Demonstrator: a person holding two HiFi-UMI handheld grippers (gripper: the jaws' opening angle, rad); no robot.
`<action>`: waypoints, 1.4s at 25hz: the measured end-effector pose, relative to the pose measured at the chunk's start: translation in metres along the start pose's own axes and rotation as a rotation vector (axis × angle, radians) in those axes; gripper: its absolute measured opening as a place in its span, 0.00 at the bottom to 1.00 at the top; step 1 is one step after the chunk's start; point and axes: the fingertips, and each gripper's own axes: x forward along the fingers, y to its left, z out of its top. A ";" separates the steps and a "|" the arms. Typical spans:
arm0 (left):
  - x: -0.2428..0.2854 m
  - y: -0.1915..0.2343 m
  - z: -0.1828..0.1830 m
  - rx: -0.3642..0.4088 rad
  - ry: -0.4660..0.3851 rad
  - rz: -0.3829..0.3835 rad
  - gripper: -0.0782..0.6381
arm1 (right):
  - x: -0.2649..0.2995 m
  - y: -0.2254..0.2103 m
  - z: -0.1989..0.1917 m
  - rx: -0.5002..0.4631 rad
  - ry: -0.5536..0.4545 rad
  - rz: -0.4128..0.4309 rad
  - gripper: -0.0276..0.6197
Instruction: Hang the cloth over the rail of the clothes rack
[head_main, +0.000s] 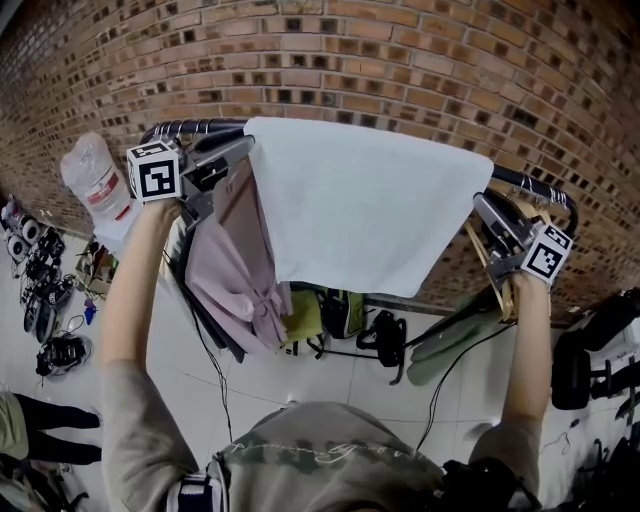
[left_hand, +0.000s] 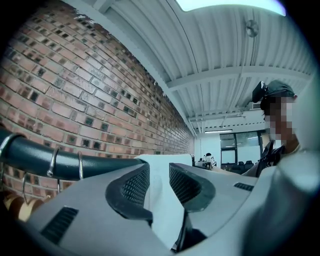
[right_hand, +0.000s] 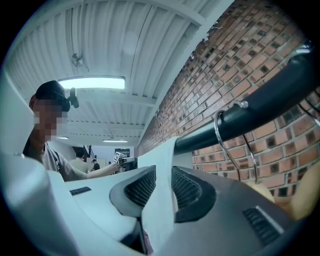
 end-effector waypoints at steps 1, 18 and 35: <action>0.000 -0.001 -0.002 0.003 0.014 0.003 0.29 | 0.001 -0.001 0.000 0.000 0.000 -0.002 0.16; -0.027 -0.013 0.003 0.048 -0.031 0.059 0.33 | -0.010 0.003 0.000 -0.077 -0.019 -0.043 0.16; -0.036 -0.060 -0.038 0.206 0.011 0.055 0.12 | -0.012 0.040 -0.002 -0.179 -0.064 -0.207 0.16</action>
